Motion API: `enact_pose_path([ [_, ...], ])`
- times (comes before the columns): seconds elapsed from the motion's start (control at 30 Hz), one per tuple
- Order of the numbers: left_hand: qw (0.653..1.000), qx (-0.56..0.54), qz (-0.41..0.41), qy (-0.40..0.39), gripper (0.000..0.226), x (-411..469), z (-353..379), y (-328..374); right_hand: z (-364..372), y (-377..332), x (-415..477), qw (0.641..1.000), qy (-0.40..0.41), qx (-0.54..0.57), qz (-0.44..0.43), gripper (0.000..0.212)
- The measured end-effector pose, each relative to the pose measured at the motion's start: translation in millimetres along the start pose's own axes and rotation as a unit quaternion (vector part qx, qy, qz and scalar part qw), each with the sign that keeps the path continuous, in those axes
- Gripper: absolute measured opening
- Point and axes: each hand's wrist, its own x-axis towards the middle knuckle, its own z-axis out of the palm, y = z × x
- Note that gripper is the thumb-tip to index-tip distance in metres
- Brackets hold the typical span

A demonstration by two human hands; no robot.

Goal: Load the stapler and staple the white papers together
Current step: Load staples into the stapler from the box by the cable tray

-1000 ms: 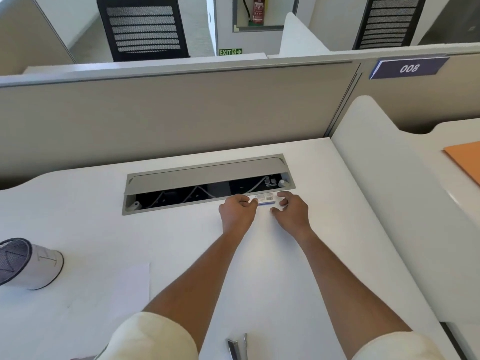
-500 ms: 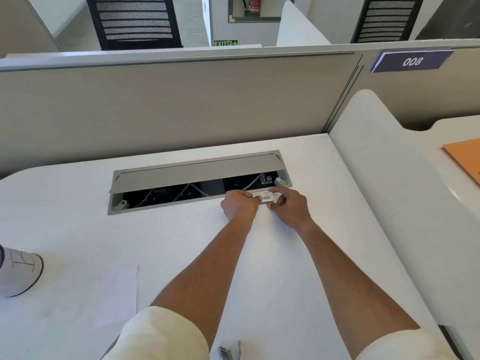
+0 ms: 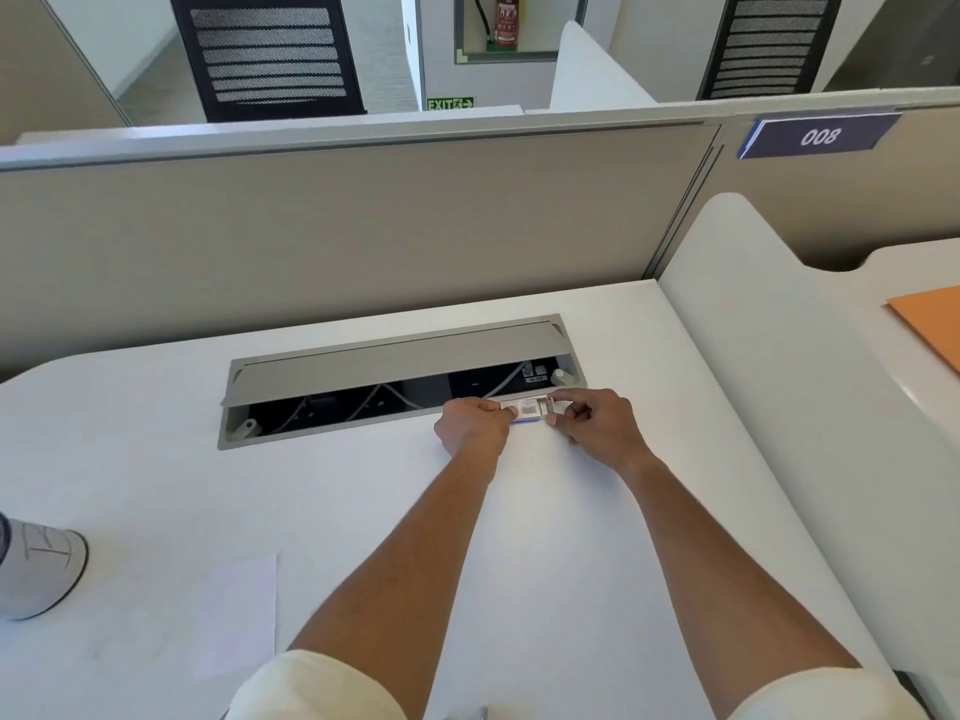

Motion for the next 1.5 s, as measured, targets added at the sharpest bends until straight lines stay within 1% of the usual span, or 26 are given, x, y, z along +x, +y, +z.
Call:
enact_pose_path([
  [0.07, 1.000, 0.000, 0.001, -0.001, 0.018, 1.1, -0.3, -0.5, 1.3, 0.5, -0.1, 1.000, 0.004, 0.007, 0.005, 0.030],
  [0.13, 1.000, 0.001, 0.004, 0.000, 0.019, 1.6, 0.2, -1.3, 4.3, -0.1, -2.0, 1.000, 0.013, 0.013, -0.003, 0.035],
  [0.23, 1.000, 0.004, 0.006, 0.001, 0.018, 1.6, 1.1, -2.4, 12.3, -2.9, -7.5, 0.997, 0.042, -0.001, -0.062, 0.046],
  [0.27, 1.000, 0.005, 0.007, 0.001, 0.018, 2.3, 1.4, -2.8, 15.4, -4.4, -9.2, 0.996, 0.045, -0.006, -0.082, 0.045],
  [0.33, 1.000, 0.008, 0.011, 0.002, 0.019, 2.1, 1.3, -3.0, 20.9, -5.2, -11.4, 0.994, 0.046, -0.022, -0.098, 0.036],
  [0.43, 1.000, 0.012, 0.017, 0.001, 0.019, 2.9, 0.8, -3.3, 23.4, -4.2, -12.4, 0.994, 0.070, -0.022, -0.078, 0.019],
  [0.6, 1.000, 0.012, 0.024, -0.001, 0.019, 4.1, 0.9, -4.3, 24.1, -1.1, -12.5, 0.989, 0.136, -0.026, -0.045, 0.016],
  [0.73, 0.999, 0.025, 0.029, -0.001, 0.018, 5.7, 1.1, -5.1, 29.5, -7.6, -9.9, 0.987, 0.160, -0.013, -0.017, 0.004],
  [0.8, 0.999, 0.027, 0.030, -0.001, 0.018, 5.2, 1.0, -4.4, 32.6, -10.4, -7.4, 0.986, 0.165, -0.010, 0.004, 0.009],
  [0.97, 0.999, 0.024, 0.031, -0.003, 0.018, 5.9, 1.0, -5.2, 37.7, -13.1, -1.1, 0.986, 0.159, -0.021, 0.043, 0.011],
  [1.17, 0.999, 0.031, 0.040, -0.007, 0.018, 6.0, -0.3, -5.3, 36.6, -15.1, -1.0, 0.985, 0.159, -0.038, 0.051, 0.010],
  [1.33, 0.999, 0.030, 0.041, -0.006, 0.018, 6.5, -0.4, -6.1, 37.0, -19.5, 0.5, 0.984, 0.149, -0.070, 0.064, 0.014],
  [1.4, 0.999, 0.029, 0.041, -0.005, 0.018, 6.9, -0.3, -6.2, 34.9, -23.1, 1.9, 0.985, 0.135, -0.066, 0.086, 0.015],
  [1.5, 0.999, 0.025, 0.041, -0.008, 0.016, 6.1, -0.8, -5.6, 28.5, -24.9, 6.1, 0.984, 0.117, -0.028, 0.133, 0.020],
])
